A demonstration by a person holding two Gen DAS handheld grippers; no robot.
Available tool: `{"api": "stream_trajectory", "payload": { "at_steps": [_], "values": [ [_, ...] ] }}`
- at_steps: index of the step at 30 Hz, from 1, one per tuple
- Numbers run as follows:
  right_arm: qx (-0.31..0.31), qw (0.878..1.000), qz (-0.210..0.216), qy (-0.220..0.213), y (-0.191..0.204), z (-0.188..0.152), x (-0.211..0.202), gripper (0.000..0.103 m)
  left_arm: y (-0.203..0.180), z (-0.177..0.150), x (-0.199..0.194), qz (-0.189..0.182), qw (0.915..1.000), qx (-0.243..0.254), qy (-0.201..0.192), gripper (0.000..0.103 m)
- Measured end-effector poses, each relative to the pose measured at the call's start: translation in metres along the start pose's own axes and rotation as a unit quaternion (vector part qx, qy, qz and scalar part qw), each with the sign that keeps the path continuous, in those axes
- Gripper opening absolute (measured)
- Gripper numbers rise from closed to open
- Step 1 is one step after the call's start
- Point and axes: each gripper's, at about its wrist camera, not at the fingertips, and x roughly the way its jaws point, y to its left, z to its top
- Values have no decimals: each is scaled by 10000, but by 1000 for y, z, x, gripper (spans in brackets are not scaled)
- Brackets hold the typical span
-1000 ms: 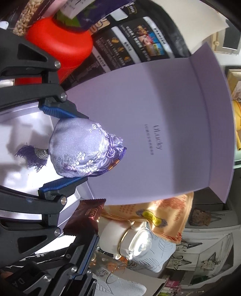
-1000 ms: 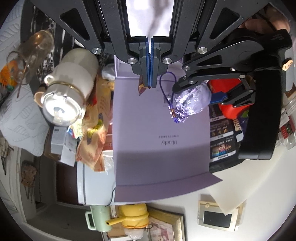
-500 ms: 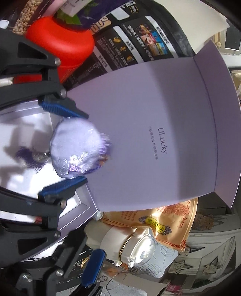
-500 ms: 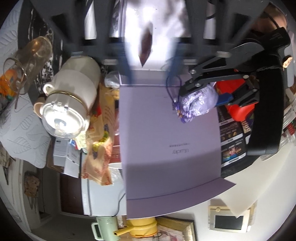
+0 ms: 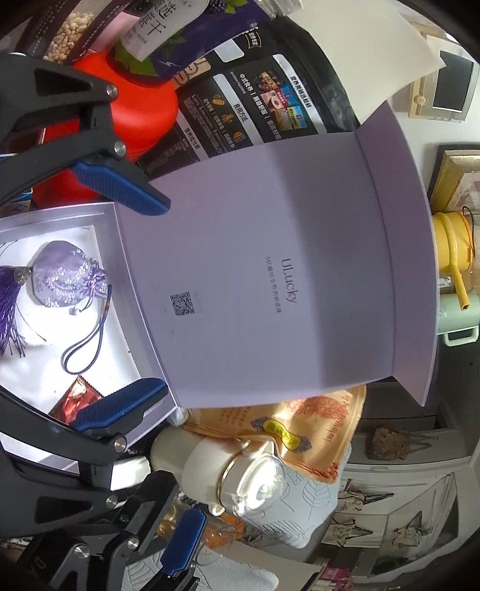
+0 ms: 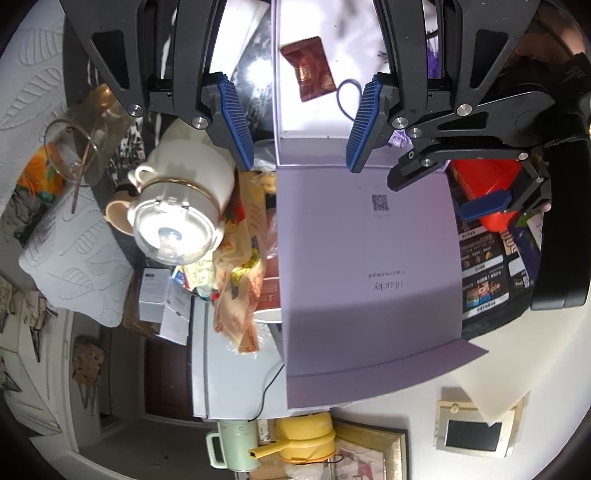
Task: Organize soft objects
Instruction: 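Lower the sachet into the lavender box and open the left gripper, then withdraw both grippers back from the lavender box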
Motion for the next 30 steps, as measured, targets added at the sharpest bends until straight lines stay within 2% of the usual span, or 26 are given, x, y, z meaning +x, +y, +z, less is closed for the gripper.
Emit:
{"api": "stream_trajectory", "payload": {
  "at_steps": [7,17,30],
  "values": [
    [8,9999,-53,-134,0,6,-23,52,-1,10,-34,-57,9998,14,-208,91],
    [-33,9985,-92,-533,8,17,-84,52,0,20,-105,-99,9981,-2,-605,91],
    [-109,9952,-185,-950,31,11,-175,54,8,4,-205,-211,9934,22,-1130,92]
  ]
}}
